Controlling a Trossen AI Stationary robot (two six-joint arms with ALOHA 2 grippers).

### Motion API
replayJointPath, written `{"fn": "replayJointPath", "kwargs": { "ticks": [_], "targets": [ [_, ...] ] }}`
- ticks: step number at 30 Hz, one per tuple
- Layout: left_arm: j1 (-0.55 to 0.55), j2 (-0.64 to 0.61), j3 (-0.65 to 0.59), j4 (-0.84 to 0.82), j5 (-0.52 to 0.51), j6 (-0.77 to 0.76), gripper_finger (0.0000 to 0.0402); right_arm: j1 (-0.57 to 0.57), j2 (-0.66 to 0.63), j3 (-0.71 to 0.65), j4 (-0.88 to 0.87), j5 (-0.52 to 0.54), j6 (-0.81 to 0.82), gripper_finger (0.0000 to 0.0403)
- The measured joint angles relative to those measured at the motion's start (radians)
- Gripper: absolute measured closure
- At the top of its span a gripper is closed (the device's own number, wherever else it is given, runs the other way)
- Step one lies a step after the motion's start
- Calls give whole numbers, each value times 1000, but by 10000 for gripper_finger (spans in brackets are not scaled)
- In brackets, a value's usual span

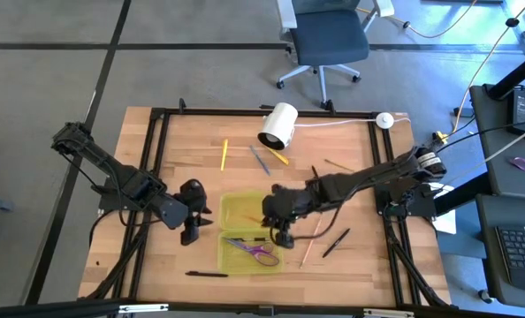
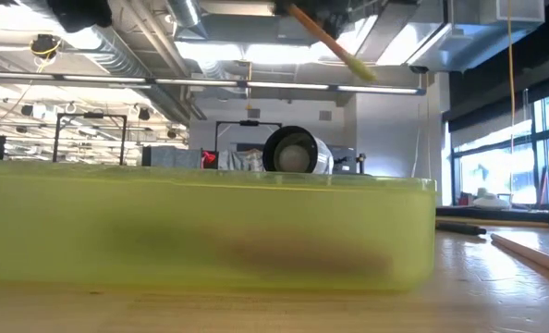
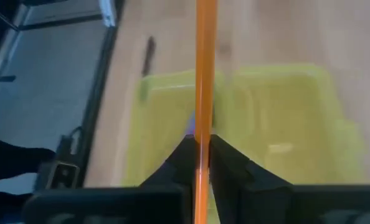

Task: Pick & place school supplies into a supply box
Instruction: Put the orange pencil into the yellow supply box

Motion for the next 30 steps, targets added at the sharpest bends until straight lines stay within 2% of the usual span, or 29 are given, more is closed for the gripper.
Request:
{"fn": "replayJointPath", "kwargs": {
  "ticks": [8,15,24,30],
  "targets": [
    [-2,0,0,-16,152,-4,258,40,164,0,174,-31,104,371],
    [-2,0,0,-83,302,-19,258,46,271,0,205,-94,264,367],
    [-2,0,0,-122,305,3,258,46,327,0,203,-142,361,363],
    [-2,0,0,-122,288,14,258,43,356,0,207,-174,364,360]
  ]
}}
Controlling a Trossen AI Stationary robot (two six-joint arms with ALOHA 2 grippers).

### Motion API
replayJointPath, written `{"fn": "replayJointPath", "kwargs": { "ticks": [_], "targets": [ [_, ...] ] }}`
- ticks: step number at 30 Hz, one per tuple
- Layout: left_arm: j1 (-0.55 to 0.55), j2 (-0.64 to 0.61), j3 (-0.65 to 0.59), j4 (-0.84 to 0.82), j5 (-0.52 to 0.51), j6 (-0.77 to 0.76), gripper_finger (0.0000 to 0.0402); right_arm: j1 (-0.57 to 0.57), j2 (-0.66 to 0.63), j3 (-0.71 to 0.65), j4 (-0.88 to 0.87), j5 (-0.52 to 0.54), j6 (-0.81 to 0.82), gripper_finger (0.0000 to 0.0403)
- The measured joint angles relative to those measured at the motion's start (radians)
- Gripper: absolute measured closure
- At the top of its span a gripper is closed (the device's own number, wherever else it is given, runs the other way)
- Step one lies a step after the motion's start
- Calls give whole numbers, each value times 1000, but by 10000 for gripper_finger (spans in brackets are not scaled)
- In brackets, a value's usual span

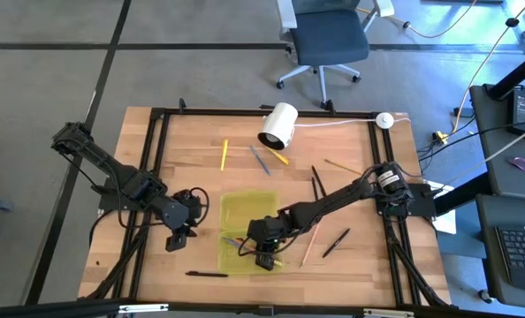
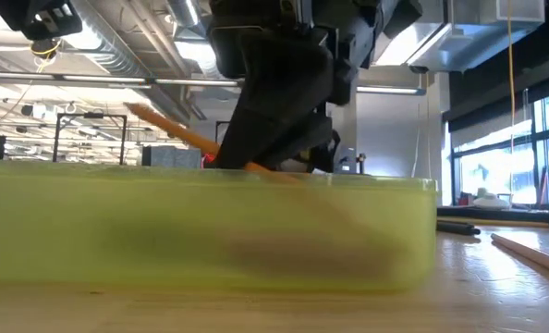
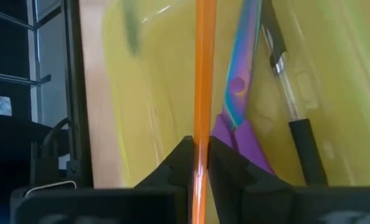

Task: Pick & place school supplies into a supply box
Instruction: Put the orange pencil into the yellow supply box

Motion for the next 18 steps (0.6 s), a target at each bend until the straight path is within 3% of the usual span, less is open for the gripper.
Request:
{"fn": "replayJointPath", "kwargs": {
  "ticks": [10,18],
  "targets": [
    [0,0,0,1,-116,1,258,-8,11,0,-1,-11,-1,358],
    [0,0,0,2,-123,1,258,-8,11,0,-1,-10,-3,353]
  ]
}}
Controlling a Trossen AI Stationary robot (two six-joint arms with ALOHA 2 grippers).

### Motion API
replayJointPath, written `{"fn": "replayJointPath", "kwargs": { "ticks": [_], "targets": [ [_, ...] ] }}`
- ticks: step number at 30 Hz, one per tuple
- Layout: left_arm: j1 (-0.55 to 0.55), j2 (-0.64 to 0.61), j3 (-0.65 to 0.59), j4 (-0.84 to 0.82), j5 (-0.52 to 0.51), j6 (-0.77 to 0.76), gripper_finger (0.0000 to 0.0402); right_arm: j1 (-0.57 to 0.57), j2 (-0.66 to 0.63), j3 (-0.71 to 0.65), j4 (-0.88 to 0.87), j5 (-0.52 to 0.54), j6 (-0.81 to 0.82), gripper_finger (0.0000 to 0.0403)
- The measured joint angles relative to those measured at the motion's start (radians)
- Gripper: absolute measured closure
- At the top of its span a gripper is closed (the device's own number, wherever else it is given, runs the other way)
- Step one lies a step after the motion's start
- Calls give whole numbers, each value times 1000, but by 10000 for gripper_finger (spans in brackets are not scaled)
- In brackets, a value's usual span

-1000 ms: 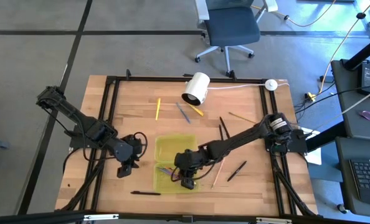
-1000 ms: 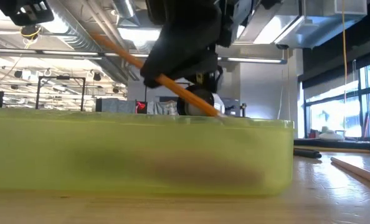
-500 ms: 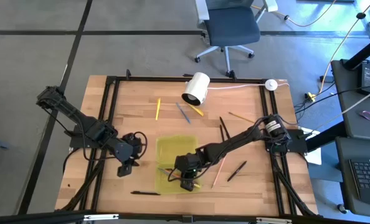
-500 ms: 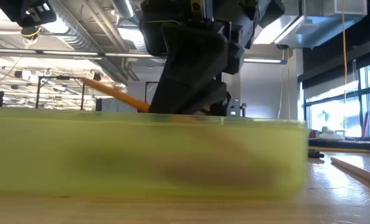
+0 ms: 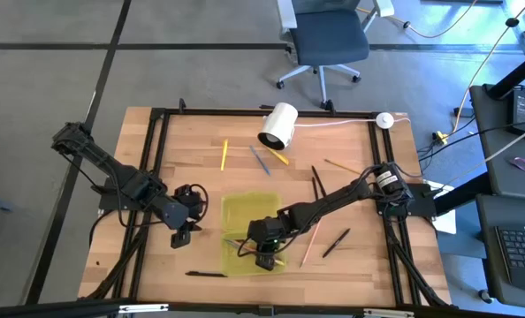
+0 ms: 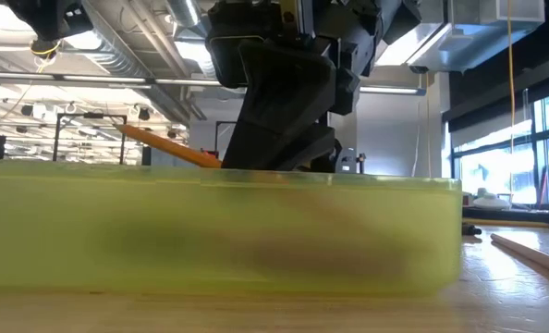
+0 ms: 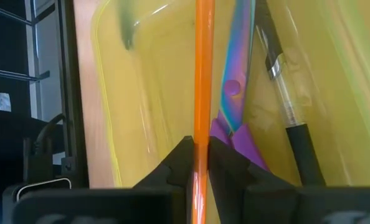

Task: Pick & place school supplies into a supply box
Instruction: Put the orange pencil into the yellow supply box, then put the black pen into the yellow supply box

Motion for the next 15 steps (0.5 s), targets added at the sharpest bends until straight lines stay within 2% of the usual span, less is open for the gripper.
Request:
{"fn": "replayJointPath", "kwargs": {
  "ticks": [11,15],
  "targets": [
    [0,-1,0,21,4,-1,258,0,0,0,-2,-4,-28,317],
    [0,-18,0,27,66,-9,258,-12,-22,-1,-47,-13,-28,309]
  ]
}}
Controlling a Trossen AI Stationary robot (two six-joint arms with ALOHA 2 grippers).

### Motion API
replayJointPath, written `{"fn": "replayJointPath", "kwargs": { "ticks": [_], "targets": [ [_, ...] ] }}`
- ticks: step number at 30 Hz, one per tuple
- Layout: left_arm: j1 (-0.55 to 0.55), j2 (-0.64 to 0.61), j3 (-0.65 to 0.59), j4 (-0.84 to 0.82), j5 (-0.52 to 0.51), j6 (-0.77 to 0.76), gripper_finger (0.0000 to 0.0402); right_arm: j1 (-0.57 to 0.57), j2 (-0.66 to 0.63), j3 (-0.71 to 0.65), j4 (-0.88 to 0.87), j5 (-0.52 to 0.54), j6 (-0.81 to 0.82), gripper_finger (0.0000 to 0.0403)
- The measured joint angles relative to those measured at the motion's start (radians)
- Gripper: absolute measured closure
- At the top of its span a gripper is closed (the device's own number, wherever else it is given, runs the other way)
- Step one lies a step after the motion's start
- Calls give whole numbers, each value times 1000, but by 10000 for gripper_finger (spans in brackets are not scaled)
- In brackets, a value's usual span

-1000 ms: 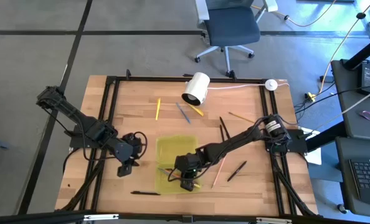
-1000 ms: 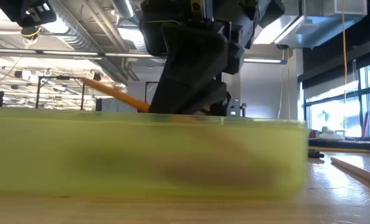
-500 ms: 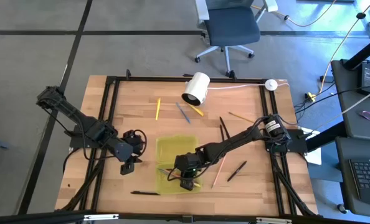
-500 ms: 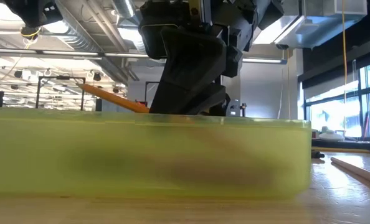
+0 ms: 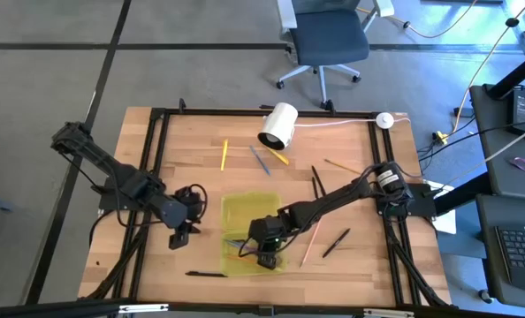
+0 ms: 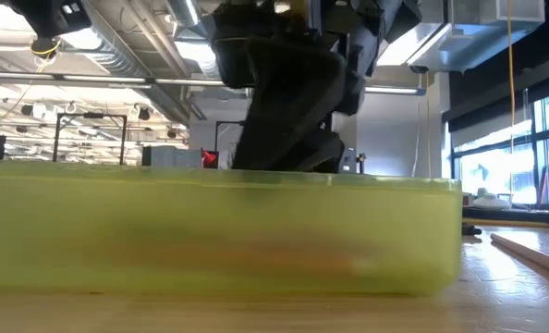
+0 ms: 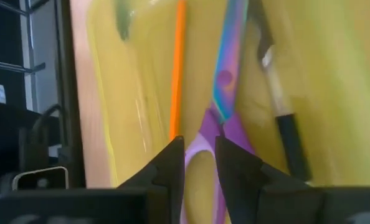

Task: Pick & place school supplies into a supply box
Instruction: Put the black pen into the yellow supply box

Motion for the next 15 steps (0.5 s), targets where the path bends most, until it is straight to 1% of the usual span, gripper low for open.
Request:
{"fn": "replayJointPath", "kwargs": {
  "ticks": [1,3,6,10,12,15],
  "targets": [
    [0,-3,0,2,20,3,258,-6,-15,0,-10,3,0,309],
    [-5,-6,0,9,45,20,258,-12,-56,0,-58,45,0,309],
    [-12,-5,1,11,46,-13,258,-7,-140,0,-129,167,-28,310],
    [-23,11,1,17,39,-25,253,45,-277,0,-197,333,-78,309],
    [-34,19,1,30,39,-26,240,77,-339,-10,-223,424,-101,309],
    [-43,42,1,63,37,-25,204,119,-430,-47,-284,542,-99,309]
  ]
}}
